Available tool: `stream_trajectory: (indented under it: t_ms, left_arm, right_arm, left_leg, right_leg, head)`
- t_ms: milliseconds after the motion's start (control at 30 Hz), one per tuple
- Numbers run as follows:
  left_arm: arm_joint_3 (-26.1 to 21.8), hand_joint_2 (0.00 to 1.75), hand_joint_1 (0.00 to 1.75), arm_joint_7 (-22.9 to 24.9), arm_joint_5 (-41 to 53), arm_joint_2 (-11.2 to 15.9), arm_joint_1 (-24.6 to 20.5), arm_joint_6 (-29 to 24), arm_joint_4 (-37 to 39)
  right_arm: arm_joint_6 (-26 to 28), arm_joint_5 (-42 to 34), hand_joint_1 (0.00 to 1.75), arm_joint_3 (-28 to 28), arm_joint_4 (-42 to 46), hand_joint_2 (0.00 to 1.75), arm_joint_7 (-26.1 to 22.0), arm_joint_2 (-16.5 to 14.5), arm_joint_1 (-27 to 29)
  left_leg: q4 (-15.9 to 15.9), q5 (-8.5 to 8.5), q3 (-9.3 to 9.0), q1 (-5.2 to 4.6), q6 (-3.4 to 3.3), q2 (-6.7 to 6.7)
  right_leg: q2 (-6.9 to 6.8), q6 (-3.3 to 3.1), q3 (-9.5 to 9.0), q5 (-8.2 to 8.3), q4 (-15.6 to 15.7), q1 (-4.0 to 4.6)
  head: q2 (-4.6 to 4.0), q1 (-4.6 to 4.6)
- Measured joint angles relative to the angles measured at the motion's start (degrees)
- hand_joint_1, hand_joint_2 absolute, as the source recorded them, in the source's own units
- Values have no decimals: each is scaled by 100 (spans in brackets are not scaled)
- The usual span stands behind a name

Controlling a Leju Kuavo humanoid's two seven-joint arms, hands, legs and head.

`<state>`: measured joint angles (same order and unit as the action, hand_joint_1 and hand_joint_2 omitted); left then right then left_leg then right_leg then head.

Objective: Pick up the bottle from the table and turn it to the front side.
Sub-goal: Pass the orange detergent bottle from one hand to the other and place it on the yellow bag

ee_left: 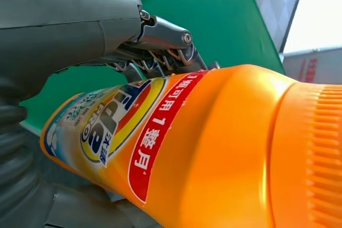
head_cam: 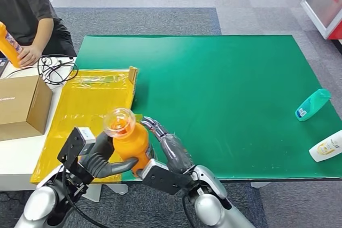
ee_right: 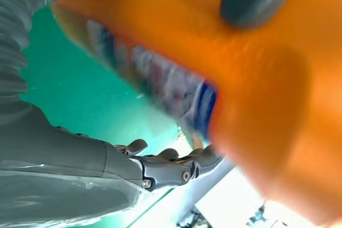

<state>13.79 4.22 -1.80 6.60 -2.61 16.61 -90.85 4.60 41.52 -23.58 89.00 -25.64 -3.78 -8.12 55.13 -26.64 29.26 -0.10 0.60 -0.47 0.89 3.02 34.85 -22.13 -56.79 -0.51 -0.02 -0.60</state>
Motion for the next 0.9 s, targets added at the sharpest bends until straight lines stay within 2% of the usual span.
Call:
stream_trajectory:
  t_ms: [300,567,667,767,900]
  left_arm:
    - [-556,175,175,297,1051,363,-94,141,-707]
    - [-715,175,175,315,1099,484,-129,186,-843]
    - [-714,175,175,358,1392,549,-159,134,-861]
    - [-743,175,175,635,1924,870,-392,273,-862]
    - [-893,175,175,963,2151,1641,-864,907,-673]
  right_arm:
    - [-103,-282,0,873,156,175,-5,-1,202]
    - [-121,-280,0,1094,184,175,-11,-31,257]
    - [-120,-280,0,1128,184,175,18,-36,271]
    - [-134,-286,0,1215,184,175,48,-39,347]
    - [-193,-278,0,1403,174,175,15,-46,505]
  left_leg:
    - [0,0,-1,0,1,0]
    - [0,2,-1,0,3,0]
    - [0,2,-2,-1,3,0]
    - [0,3,-2,1,5,0]
    - [-1,8,-2,8,14,2]
  right_leg:
    - [1,0,1,0,0,1]
    - [1,0,0,0,0,0]
    - [1,0,1,0,0,1]
    - [0,-1,3,1,-1,2]
    - [5,-11,8,5,-10,4]
  head:
    - [0,1]
    - [0,0]
    - [0,-1]
    - [0,1]
    - [0,1]
